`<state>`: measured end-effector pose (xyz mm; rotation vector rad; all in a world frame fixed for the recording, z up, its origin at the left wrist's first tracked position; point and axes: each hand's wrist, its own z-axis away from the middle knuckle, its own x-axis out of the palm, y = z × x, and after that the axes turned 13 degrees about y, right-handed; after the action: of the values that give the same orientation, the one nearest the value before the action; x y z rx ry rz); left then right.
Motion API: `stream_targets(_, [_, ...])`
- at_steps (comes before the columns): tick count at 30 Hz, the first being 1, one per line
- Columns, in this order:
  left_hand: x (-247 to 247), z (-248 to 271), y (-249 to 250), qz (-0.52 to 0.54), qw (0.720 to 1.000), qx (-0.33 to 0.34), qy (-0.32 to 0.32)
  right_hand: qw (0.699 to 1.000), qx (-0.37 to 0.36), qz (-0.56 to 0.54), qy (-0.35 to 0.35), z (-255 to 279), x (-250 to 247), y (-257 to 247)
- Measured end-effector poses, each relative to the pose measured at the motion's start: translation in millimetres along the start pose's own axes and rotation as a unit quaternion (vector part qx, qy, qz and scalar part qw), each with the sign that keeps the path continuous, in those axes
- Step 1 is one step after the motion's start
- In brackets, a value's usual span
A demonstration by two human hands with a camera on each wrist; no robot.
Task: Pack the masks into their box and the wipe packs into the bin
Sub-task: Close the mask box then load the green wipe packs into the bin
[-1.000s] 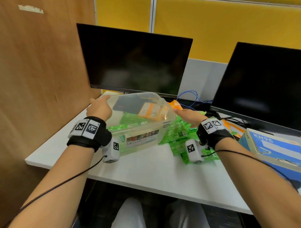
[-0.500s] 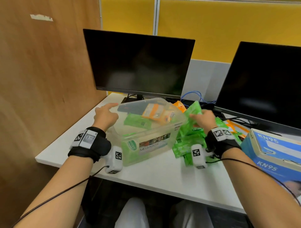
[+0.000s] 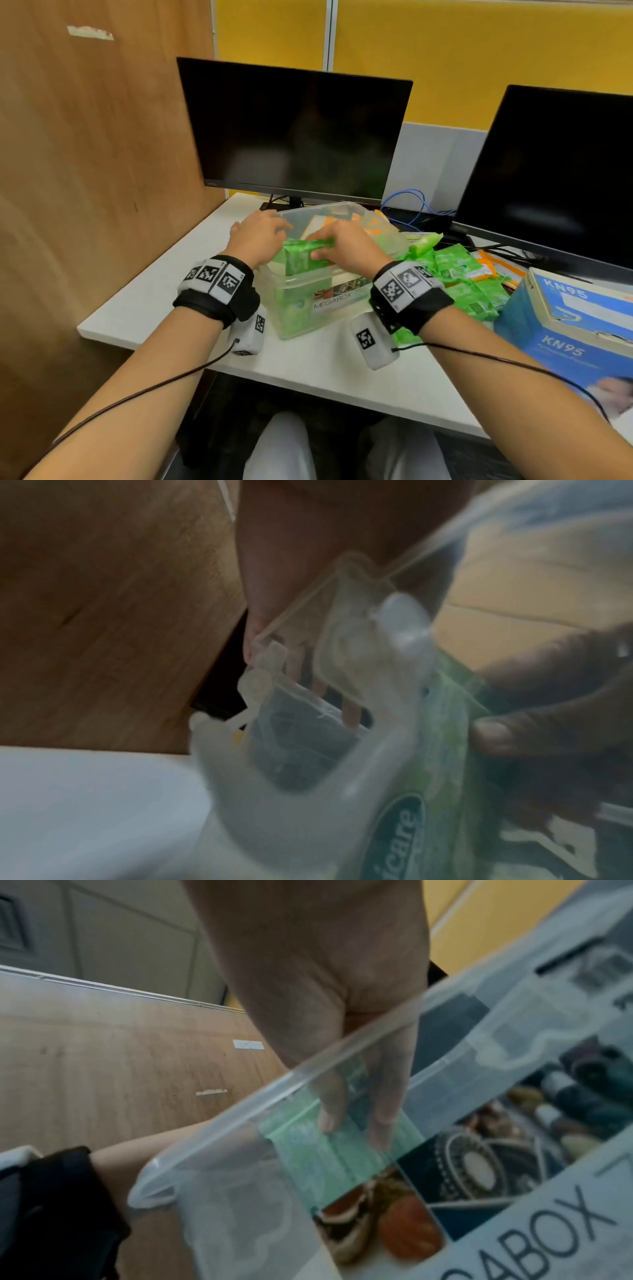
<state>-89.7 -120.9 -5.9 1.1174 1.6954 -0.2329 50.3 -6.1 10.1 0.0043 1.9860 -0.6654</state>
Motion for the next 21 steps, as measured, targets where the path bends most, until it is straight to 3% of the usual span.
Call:
stream_targets(4, [-3,-2,0,-0.023,0.999,0.021,-0.024,0.997,-0.009,-0.062,0.045,-6,7,0])
stream_targets(6, [-3,-2,1,-0.028,0.999,0.008,-0.034,0.997,-0.028,-0.019,-0.076,-9,2,-1])
stream_targets(8, [-3,-1,4,-0.088,0.992,-0.006,-0.092,0.972,-0.002,0.069,-0.223,-15,2,-6])
stream_targets(9, [-3,0,7,-0.116,0.986,-0.015,-0.118,0.96,0.016,0.111,-0.255,-18,4,-8])
stream_targets(11, [-2,-1,10,-0.142,0.979,-0.029,-0.141,0.954,0.029,0.157,-0.252,-23,10,-7])
stream_targets(13, [0,-2,11,-0.151,0.979,-0.038,-0.131,0.966,0.016,0.131,-0.223,-23,11,-5])
stream_targets(15, [2,-3,11,-0.163,0.98,-0.043,-0.109,0.985,0.024,-0.016,-0.172,-16,6,-2])
stream_targets(18, [5,-5,10,-0.142,0.986,-0.06,-0.068,0.954,0.064,-0.295,0.0,-1,-13,16])
stream_targets(19, [6,-6,9,-0.127,0.988,-0.066,-0.055,0.946,0.082,-0.301,0.085,2,-21,29])
stream_targets(21, [7,-7,9,-0.108,0.99,-0.076,-0.04,0.947,0.137,-0.175,0.231,10,-36,66])
